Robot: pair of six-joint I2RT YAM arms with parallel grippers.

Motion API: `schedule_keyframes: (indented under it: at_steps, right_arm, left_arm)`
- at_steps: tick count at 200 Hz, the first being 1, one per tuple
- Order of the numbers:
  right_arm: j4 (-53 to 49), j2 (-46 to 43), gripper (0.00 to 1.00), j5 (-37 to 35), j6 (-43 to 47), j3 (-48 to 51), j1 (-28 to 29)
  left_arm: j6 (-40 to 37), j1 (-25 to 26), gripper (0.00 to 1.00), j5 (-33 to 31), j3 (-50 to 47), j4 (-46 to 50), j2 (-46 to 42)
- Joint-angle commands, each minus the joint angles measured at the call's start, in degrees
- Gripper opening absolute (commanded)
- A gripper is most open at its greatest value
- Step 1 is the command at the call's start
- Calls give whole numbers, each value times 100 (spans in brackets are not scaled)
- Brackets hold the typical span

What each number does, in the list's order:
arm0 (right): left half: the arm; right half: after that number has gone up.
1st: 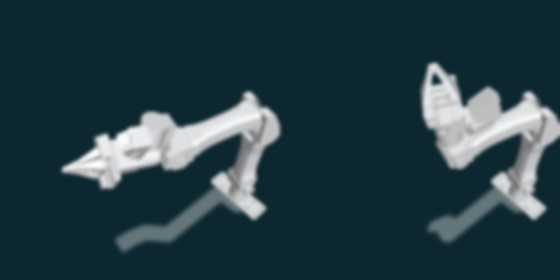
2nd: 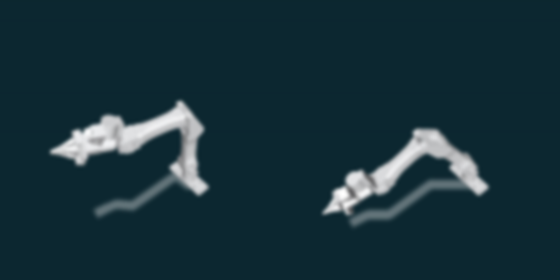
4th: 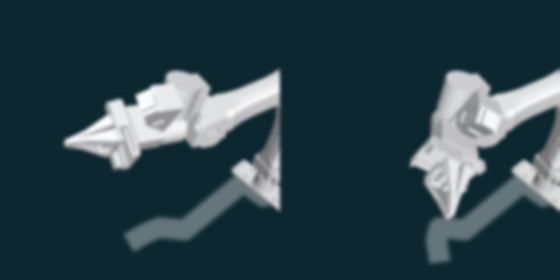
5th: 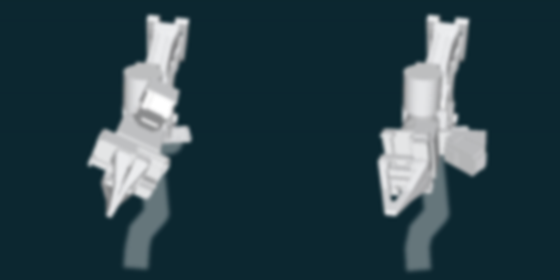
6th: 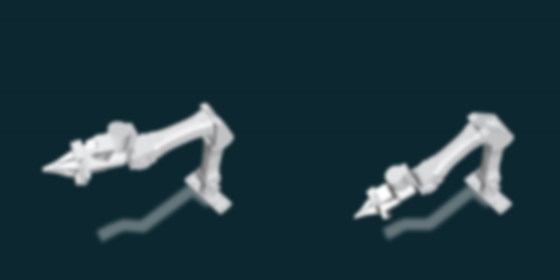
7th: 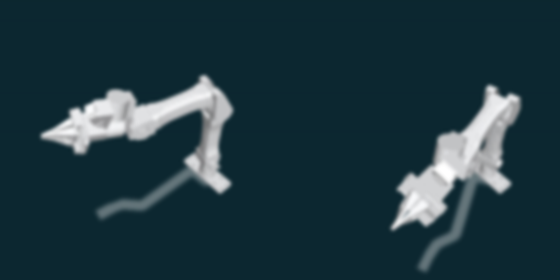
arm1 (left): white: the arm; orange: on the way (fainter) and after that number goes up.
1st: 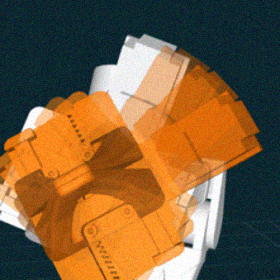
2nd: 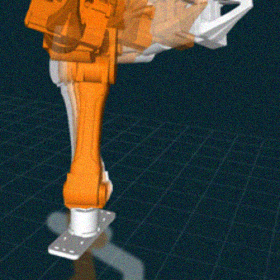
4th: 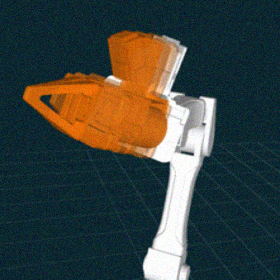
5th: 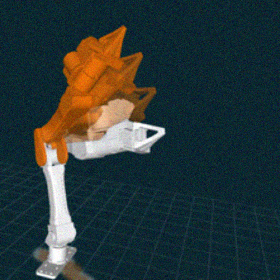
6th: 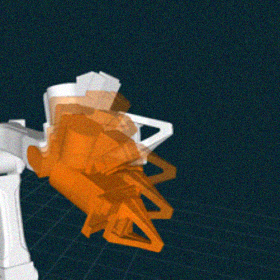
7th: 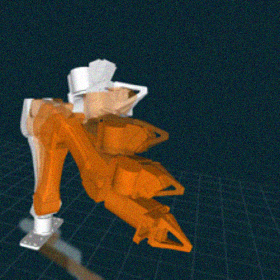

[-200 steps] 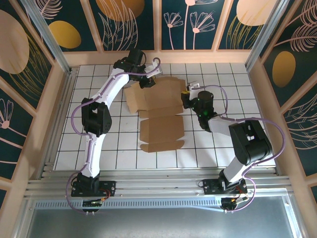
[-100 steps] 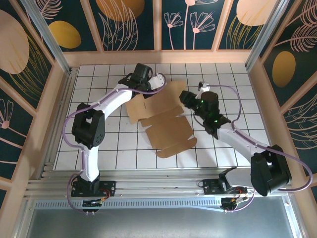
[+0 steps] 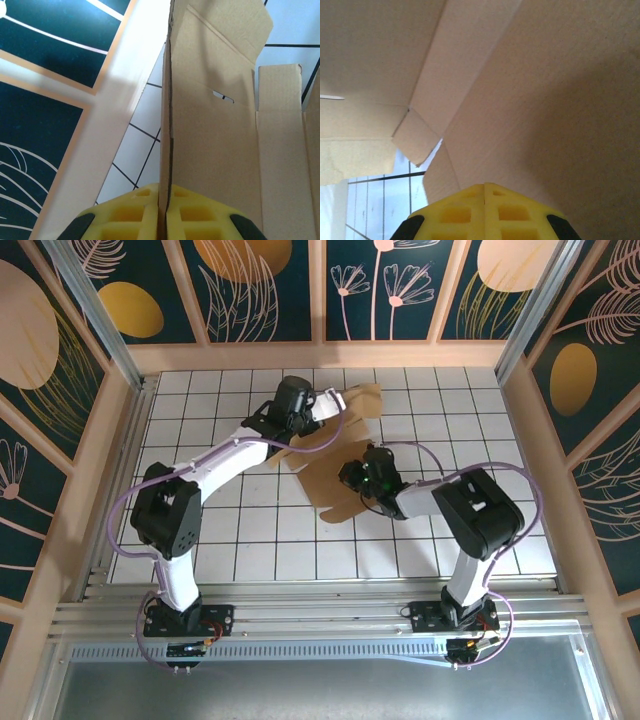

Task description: Fold the paper box

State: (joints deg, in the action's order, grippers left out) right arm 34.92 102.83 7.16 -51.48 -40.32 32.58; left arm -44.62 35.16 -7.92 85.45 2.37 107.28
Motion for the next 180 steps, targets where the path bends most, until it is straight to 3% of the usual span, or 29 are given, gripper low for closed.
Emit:
schedule_keyframes:
  at_steps: [1, 75, 87, 93, 103, 111, 118, 131, 143, 180]
  right_arm:
    - [543, 269, 0, -36, -50, -61, 3]
    - [1073, 972, 0, 92, -263, -54, -94]
    - [1091, 1019, 0, 84, -230, -54, -258]
    - [1094, 1035, 0, 92, -201, -55, -265]
    - [1057, 1046, 0, 122, -170, -55, -286]
    - [1025, 1039, 0, 155, -147, -55, -296]
    - [1001, 1030, 0, 199, -132, -55, -309]
    - [961, 995, 0, 276, -71, -62, -322]
    - [879, 952, 0, 319, -16, -77, -322]
    - [417, 871, 0, 541, 192, -297, -318]
  left_arm:
    - [-170, 160, 12, -387, -64, -9, -233]
    - [434, 633, 13, -479, -779, -523, -346]
    - [563, 631, 12, -789, -973, -893, -401]
    - [754, 620, 18, -1104, -971, -1057, -424]
    - [1232, 505, 39, -1377, -535, -727, -391]
    - [1642, 280, 53, -1029, 64, 32, -286]
    - [1989, -18, 60, -457, 706, 778, -124]
    - [2451, -673, 66, 906, 1930, 2065, 335]
    - [2715, -1169, 68, 1721, 2907, 2857, 856]
    - [3147, -1914, 72, 2525, 4488, 3626, 2190]
